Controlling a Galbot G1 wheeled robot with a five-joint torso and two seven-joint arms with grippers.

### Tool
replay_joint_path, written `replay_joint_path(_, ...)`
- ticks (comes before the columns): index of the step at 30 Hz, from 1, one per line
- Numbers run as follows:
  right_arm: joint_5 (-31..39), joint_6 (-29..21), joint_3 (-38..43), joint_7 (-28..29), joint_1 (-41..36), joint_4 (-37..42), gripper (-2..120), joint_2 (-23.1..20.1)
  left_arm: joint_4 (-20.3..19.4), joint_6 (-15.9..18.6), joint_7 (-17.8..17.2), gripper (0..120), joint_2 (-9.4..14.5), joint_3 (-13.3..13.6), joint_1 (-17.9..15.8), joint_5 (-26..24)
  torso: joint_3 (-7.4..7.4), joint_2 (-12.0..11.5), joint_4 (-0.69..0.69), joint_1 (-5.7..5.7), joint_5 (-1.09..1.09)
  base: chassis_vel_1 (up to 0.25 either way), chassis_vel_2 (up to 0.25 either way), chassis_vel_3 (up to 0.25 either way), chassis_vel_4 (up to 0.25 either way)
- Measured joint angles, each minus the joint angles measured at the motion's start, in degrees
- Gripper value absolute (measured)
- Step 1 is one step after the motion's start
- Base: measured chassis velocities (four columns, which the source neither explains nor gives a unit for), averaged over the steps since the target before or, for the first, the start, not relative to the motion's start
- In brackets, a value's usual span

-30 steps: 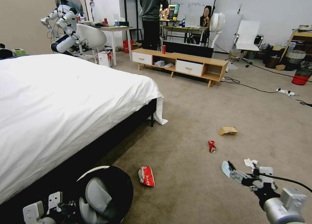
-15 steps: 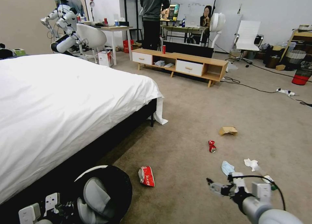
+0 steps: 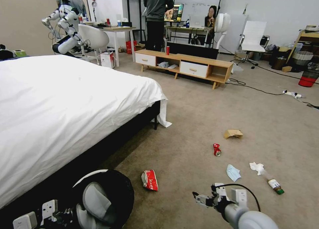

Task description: Pick up the trash bin, then pick up the garbage from the floor and place it into the trash bin.

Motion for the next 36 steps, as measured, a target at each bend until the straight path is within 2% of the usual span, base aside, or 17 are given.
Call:
replay_joint_path(14, 0.2, 1.2, -6.1, -1.2, 8.6, -6.7, 100, 2.6, -0.1, 0.0, 0.0, 1, -1.1, -0.7, 0.8, 0.0, 0.0, 0.0, -0.01, 0.0, -0.01, 0.0, 0.0, 0.0, 0.0)
replay_joint_path(20, 0.7, 1.3, -9.0, -1.1, 12.8, -10.1, 100, 5.4, -0.7, 0.0, 0.0, 1, -1.4, -1.2, 1.3, 0.0, 0.0, 0.0, 0.0, 0.0, 0.0, 0.0, 0.0, 0.0, 0.0)
replay_joint_path(28, 0.0, 3.5, -13.7, -1.4, 18.9, -20.5, 100, 8.6, -1.0, 0.0, 0.0, 1, -1.4, -2.4, 1.6, -0.2, 0.0, 0.0, 0.0, 0.0, -0.01, 0.0, 0.0, 0.0, 0.0)
replay_joint_path(36, -1.9, 5.8, -16.1, -2.1, 21.1, -27.2, 100, 10.3, -1.3, 0.0, 0.1, 1, -2.0, -2.6, 1.9, -0.2, 0.0, 0.0, 0.0, 0.0, 0.0, 0.0, 0.0, 0.0, 0.0)
